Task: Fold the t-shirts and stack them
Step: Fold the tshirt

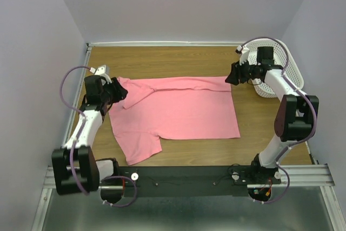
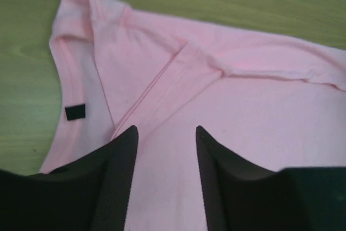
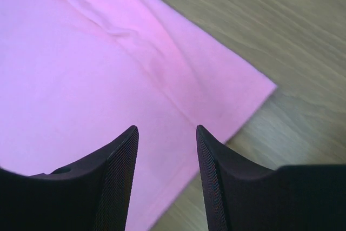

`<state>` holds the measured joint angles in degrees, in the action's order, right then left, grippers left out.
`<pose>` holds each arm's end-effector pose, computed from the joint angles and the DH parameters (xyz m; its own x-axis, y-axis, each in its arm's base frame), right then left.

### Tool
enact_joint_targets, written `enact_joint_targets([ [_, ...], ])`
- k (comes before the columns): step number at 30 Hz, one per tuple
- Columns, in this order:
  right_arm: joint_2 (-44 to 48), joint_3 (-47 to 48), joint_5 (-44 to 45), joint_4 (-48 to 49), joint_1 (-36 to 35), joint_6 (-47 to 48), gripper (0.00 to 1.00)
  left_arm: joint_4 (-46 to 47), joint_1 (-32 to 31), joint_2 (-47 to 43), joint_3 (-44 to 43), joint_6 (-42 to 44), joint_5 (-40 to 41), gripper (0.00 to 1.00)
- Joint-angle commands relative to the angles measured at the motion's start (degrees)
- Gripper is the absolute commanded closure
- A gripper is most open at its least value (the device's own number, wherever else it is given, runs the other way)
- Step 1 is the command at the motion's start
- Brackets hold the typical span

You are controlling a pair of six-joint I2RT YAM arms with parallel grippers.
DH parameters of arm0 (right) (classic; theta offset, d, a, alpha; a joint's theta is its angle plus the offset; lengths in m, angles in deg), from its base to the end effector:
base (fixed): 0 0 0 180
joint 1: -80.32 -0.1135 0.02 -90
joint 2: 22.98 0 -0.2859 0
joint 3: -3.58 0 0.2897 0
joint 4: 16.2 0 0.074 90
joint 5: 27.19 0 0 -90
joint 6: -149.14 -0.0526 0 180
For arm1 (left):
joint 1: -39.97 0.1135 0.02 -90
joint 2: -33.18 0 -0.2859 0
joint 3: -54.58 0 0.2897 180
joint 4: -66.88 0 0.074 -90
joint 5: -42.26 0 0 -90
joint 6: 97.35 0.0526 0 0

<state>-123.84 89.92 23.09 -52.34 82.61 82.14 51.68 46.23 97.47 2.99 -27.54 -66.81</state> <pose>0.4279 0.0165 0.2331 -0.5652 -0.2782 -0.7766 -0.6463 0.7344 0.2072 0.2881 0.0143 0.2495 -0.5001 -0.3830 -0.7767 0.0121 0.8937 -0.4485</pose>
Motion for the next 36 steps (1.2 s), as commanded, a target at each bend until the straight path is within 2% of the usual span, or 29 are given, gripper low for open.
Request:
enact_joint_targets([
  [1,0.66,-2.93,-10.02,-0.07,-1.4,-2.26,0.45,-6.33,0.15,10.84,-2.46,-3.02,2.81,0.48],
  [4,-0.04,-3.46,-10.2,-0.07,-1.93,-2.09,0.45,-5.03,0.07,12.61,-3.07,-2.76,5.0,0.47],
  [6,-0.3,-3.55,-10.2,0.01,-1.84,-1.82,0.45,-4.66,-0.02,15.49,-4.39,-0.83,2.74,0.46],
  [9,-0.92,-3.37,-11.16,-0.07,-1.84,-2.0,0.45,-5.02,-1.6,19.54,-8.78,5.23,0.27,0.46],
  [15,-0.13,-3.72,-12.39,-0.07,-1.84,-2.0,0.45,-12.04,-8.88,32.97,-22.04,14.72,4.12,0.45],
  [20,0.84,-4.16,-13.01,-0.16,-1.85,-2.09,0.44,-15.29,-9.69,40.46,-27.58,16.23,6.67,0.45],
  [26,1.1,-4.08,-12.84,-0.16,-1.85,-2.09,0.44,-16.35,-10.3,43.37,-28.39,16.76,8.52,0.46],
  [28,1.02,-3.99,-12.83,-0.16,-1.93,-2.17,0.44,-16.53,-10.39,43.46,-28.21,16.93,8.26,0.5],
  [33,0.75,-3.9,-12.31,-0.25,-1.84,-2.17,0.44,-16.62,-10.83,41.8,-27.42,16.76,6.07,0.69],
  [36,0.75,-3.81,-12.22,-0.25,-1.84,-2.26,0.44,-16.53,-11.01,40.04,-27.16,16.41,5.8,0.73],
])
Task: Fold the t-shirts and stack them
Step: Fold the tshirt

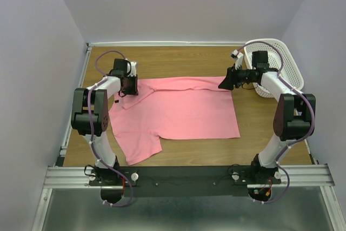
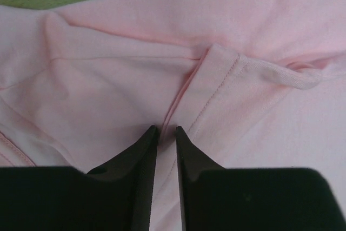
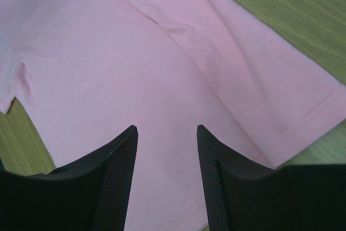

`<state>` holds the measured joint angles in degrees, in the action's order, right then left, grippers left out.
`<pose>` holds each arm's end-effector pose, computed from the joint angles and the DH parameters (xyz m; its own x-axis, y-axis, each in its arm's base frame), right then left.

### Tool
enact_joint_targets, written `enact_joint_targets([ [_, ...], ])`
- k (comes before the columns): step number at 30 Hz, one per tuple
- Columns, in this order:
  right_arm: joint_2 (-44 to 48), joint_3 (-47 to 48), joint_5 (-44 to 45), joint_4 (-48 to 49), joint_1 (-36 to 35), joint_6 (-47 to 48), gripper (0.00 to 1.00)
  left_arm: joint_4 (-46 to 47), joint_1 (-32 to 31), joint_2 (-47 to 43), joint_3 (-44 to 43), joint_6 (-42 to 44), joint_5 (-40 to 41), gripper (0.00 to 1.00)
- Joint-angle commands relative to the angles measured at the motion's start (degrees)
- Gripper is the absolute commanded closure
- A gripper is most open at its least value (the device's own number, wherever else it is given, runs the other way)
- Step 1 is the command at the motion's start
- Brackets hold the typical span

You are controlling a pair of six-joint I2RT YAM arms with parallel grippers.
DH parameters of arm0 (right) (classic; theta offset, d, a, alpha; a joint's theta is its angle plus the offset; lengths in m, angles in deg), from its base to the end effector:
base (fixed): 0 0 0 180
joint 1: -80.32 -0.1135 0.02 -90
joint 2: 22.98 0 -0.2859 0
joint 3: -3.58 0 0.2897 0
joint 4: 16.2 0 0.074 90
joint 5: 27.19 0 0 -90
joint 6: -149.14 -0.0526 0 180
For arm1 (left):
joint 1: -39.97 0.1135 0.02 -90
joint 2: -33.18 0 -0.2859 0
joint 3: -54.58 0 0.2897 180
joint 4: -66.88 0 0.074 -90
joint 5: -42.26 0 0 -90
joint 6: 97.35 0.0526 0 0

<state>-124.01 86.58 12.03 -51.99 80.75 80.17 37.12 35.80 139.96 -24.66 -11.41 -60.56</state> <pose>0.4138 0.0376 0.2179 -0.5910 -0.2225 -0.7754 -0.7121 0.5955 0.3718 0.4251 -0.0427 0.1478 -0.8507 -0.0072 -0.5257 0.1306 0.9657 -0.2245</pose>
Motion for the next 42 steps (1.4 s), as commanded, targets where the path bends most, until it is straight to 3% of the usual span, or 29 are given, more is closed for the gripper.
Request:
enact_joint_targets([
  [1,0.67,-0.47,-1.07,-0.6,0.01,-0.3,0.44,-1.97,-0.58,-2.8,0.58,0.28,-0.63,0.82],
  [7,0.22,-0.21,-0.46,-0.77,0.01,-0.65,0.44,-2.06,-0.58,-4.91,0.67,0.01,-1.68,1.0],
  [14,-0.04,-0.03,0.16,-0.95,0.1,-0.65,0.44,-1.89,-1.19,-10.53,4.17,-0.43,-2.29,1.0],
  [21,-0.39,0.5,0.6,-1.04,0.01,-0.47,0.44,-0.92,-5.06,-17.57,13.58,-1.66,-10.65,1.0],
  [24,-0.74,0.85,0.77,-1.13,0.01,-0.73,0.44,-2.06,-9.97,-17.31,14.11,-2.97,-9.25,0.9],
  [25,-0.92,0.94,0.95,-1.13,0.01,-0.73,0.44,-2.15,-11.73,-17.14,14.03,-4.02,-10.11,0.83],
  [30,-1.09,1.2,2.62,-1.21,0.01,-0.47,0.44,-3.38,-14.03,-18.36,13.41,-4.82,-7.23,0.61],
  [34,-2.41,2.6,6.65,-0.95,0.01,-1.34,0.43,-2.34,-13.77,-24.07,12.71,-7.8,4.79,0.43],
  [36,-4.42,4.7,12.08,-0.86,0.01,-2.84,0.43,-0.23,-11.58,-26.09,12.97,-9.03,8.58,0.34],
  [38,-5.92,6.64,15.61,-0.25,0.01,-5.2,0.43,3.55,-7.81,-26.1,13.06,-10.09,7.55,0.32],
  [39,-6.71,7.87,17.89,0.1,0.1,-5.65,0.41,4.78,-2.48,-25.58,13.41,-11.49,5.63,0.32],
  [42,-8.91,9.46,19.41,1.42,0.01,-7.68,0.41,9.0,5.27,-21.98,13.59,-13.87,-3.41,0.33],
])
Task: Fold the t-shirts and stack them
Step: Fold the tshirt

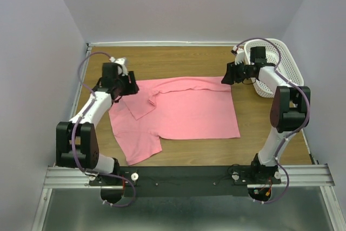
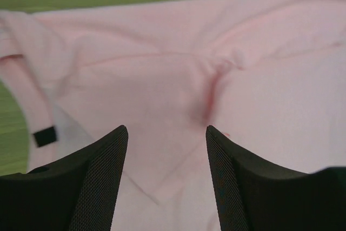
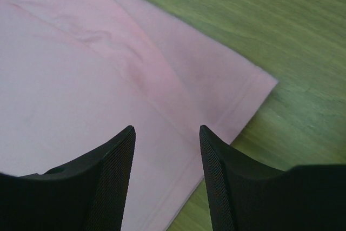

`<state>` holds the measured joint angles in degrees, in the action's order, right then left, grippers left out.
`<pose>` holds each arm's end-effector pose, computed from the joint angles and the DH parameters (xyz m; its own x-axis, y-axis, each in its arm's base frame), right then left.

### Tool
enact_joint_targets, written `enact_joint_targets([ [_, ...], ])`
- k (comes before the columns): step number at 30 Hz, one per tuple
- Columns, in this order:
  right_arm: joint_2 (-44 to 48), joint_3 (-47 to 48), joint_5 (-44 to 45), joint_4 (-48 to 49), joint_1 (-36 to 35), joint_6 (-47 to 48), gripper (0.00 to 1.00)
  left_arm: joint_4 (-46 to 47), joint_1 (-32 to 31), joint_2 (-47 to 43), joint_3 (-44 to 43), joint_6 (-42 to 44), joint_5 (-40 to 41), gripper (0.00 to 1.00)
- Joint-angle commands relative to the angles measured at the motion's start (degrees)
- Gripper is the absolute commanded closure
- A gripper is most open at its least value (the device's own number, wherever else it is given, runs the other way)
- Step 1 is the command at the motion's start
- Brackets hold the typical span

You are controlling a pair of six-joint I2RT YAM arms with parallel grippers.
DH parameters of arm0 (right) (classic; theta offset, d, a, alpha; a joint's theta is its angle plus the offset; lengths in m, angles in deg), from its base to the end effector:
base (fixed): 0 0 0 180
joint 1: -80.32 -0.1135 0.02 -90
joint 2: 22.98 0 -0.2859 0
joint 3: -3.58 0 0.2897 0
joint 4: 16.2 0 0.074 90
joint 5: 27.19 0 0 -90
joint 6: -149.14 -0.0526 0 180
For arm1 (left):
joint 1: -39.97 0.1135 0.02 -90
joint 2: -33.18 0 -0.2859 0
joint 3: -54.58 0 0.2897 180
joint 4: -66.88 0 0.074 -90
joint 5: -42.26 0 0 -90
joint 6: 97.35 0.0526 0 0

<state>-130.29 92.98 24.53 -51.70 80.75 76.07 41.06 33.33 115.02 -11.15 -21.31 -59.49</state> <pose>0.4497 0.0292 0.2048 -0.6623 -0.2236 -0.7151 -0.5814 0.7554 0.3023 0.3475 -0.0512 0.2323 -0.7078 -0.1554 -0.6892 0.0958 0.9454 -0.3115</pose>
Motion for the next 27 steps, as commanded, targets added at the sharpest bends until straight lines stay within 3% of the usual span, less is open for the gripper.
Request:
enact_joint_targets([
  [1,-3.6,3.93,6.38,1.14,0.1,-3.92,0.41,6.65,8.21,3.67,0.16,-4.06,-6.6,0.36],
  [5,-3.79,3.5,4.1,1.4,0.01,-4.1,0.41,6.4,5.07,8.32,-2.72,-1.87,-14.52,0.55],
  [13,-3.08,1.39,3.65,1.67,0.01,-3.39,0.41,5.34,0.22,12.28,-3.09,-0.37,-17.26,0.55],
  [23,-2.38,1.13,2.51,1.67,0.01,-3.92,0.41,1.48,-5.32,15.89,-5.28,-0.19,-10.14,0.53],
  [26,-2.29,0.86,2.51,1.67,0.1,-3.74,0.41,0.95,-6.64,16.68,-5.98,-0.46,-9.96,0.61],
  [27,-2.12,0.77,2.51,1.67,0.01,-3.66,0.41,0.77,-6.99,17.03,-6.68,-0.46,-9.53,0.69],
])
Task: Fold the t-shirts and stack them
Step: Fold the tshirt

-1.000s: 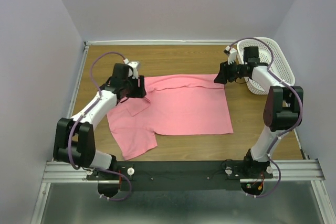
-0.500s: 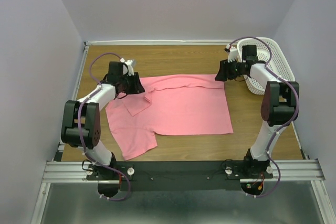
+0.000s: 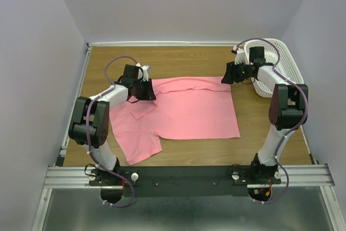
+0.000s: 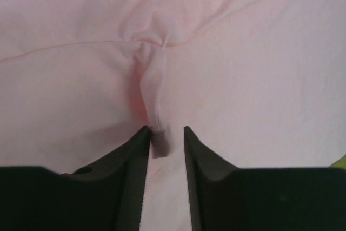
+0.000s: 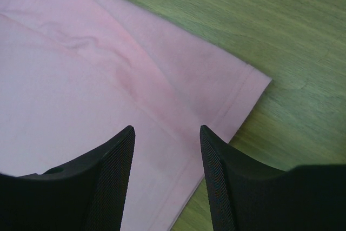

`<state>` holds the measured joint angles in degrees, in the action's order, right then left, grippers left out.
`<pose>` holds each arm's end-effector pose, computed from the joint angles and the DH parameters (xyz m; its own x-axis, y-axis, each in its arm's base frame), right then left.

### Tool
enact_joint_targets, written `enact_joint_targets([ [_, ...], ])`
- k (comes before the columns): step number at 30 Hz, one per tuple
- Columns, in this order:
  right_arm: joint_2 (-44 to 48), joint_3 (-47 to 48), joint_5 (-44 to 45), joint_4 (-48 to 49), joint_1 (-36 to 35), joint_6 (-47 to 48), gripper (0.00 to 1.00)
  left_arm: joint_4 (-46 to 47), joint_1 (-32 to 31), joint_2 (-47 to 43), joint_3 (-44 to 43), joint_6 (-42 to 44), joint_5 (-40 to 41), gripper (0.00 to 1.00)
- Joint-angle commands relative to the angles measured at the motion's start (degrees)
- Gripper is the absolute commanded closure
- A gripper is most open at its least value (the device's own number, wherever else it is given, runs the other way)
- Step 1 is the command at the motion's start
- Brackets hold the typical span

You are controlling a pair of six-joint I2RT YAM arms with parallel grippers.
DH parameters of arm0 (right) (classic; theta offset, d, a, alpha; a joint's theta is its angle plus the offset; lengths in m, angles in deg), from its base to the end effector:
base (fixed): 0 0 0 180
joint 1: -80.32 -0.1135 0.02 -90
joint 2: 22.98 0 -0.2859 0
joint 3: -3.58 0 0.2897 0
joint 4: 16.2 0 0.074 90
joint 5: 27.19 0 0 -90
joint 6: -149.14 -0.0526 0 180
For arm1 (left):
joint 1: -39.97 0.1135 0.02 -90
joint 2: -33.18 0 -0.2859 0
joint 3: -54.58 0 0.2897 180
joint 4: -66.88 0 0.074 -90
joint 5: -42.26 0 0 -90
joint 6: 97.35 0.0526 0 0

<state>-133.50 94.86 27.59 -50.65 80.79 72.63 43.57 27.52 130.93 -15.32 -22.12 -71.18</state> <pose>0.4632 0.0265 0.1915 -0.7055 -0.1848 -0.6842 -0.5135 0.7986 0.3138 0.3777 -0.1048 0.1662 -0.8480 -0.0523 -0.5274 0.2329 0.8571 -0.4595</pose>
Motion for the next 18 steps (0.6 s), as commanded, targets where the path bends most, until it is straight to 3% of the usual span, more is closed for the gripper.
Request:
enact_joint_targets([
  [1,1.1,-1.19,-0.64,0.62,-0.03,-0.31,0.41,-2.0,-1.44,1.38,-2.86,0.44,2.43,0.76],
  [4,1.62,-1.37,-0.81,0.62,-0.03,-0.31,0.41,-2.44,-2.75,1.56,-3.92,0.61,2.0,0.92],
  [11,2.15,-1.55,-1.25,0.62,-0.03,-0.31,0.41,-6.04,-8.28,4.89,-7.34,3.68,-3.09,0.9],
  [12,2.06,-1.46,-1.25,0.62,-0.03,-0.31,0.41,-6.31,-8.29,5.6,-7.52,4.04,-3.97,0.87],
  [13,2.24,-1.46,-1.08,0.62,-0.03,-0.23,0.41,-7.18,-9.34,7.08,-7.87,4.39,-4.42,0.77],
  [15,2.24,-1.46,-0.9,0.53,-0.03,0.12,0.4,-8.24,-10.05,7.97,-8.93,4.92,-2.93,0.66],
  [18,2.33,-1.37,0.24,0.53,-0.03,0.56,0.4,-9.12,-10.05,6.32,-10.24,4.22,5.13,0.51],
])
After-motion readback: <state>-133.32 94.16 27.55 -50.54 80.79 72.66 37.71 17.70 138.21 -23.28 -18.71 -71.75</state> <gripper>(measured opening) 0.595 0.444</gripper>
